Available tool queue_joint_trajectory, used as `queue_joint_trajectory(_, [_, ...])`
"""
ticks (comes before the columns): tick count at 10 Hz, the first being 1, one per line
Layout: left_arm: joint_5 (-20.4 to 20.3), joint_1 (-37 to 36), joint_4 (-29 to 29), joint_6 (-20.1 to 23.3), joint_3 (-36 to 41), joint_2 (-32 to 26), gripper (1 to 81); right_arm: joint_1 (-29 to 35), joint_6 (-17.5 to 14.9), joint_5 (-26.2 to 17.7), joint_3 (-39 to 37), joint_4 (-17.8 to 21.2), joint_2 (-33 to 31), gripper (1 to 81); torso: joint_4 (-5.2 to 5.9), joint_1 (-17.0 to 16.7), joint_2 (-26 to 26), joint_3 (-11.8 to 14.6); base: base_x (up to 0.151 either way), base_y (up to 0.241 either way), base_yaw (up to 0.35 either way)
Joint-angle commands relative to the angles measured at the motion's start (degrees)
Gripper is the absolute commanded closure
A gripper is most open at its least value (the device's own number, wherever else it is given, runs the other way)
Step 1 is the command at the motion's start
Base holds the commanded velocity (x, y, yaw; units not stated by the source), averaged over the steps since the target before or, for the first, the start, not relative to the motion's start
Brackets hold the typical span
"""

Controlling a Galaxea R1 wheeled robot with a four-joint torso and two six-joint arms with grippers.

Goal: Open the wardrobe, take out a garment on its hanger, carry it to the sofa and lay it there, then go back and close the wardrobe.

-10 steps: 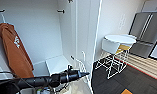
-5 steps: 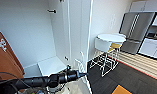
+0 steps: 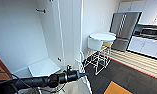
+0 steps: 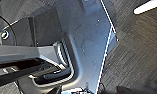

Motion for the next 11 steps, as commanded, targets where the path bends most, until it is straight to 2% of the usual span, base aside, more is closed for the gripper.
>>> queue_joint_trajectory(1, [-1.94, -9.2, 2.17, 0.9, 3.05, -0.51, 81.1, 1.17, 0.11, -3.18, -0.48, 0.35, -0.98, 1.0, 0.0, 0.0, 0.0, 0.0, 0.0, 0.0, -0.207])
queue_joint_trajectory(11, [-1.5, -9.12, 3.49, 0.9, 5.24, -0.34, 81.1, 1.35, 0.02, -3.27, 0.04, 0.26, -0.1, 1.0, 0.0, 0.0, 0.0, 0.0, 0.0, 0.0, -0.207])
